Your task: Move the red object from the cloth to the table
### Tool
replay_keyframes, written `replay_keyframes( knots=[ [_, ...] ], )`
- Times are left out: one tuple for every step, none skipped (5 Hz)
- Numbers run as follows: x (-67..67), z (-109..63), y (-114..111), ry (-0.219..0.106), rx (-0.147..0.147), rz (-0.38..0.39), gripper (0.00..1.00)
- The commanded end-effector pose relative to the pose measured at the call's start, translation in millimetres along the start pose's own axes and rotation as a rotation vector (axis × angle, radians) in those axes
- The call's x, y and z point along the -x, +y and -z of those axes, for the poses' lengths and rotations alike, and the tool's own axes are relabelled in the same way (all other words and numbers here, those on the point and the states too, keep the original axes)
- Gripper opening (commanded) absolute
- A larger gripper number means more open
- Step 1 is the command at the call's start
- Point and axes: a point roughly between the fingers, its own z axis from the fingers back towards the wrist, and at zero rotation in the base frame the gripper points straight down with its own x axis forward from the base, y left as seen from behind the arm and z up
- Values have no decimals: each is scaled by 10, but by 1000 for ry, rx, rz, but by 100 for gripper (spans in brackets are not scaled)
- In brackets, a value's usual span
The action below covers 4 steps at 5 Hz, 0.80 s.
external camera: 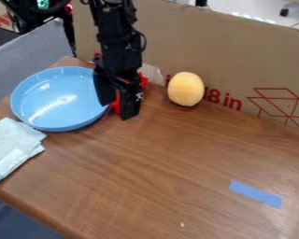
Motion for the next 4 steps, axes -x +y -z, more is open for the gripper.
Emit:
replay_keyframes(
  knots=[
    [125,-125,107,2,-11,-11,100],
    [131,-103,41,32,-6,-27,100],
    [156,-131,-4,44,2,-19,100],
    [168,-90,126,67,-3,-18,100]
  ],
)
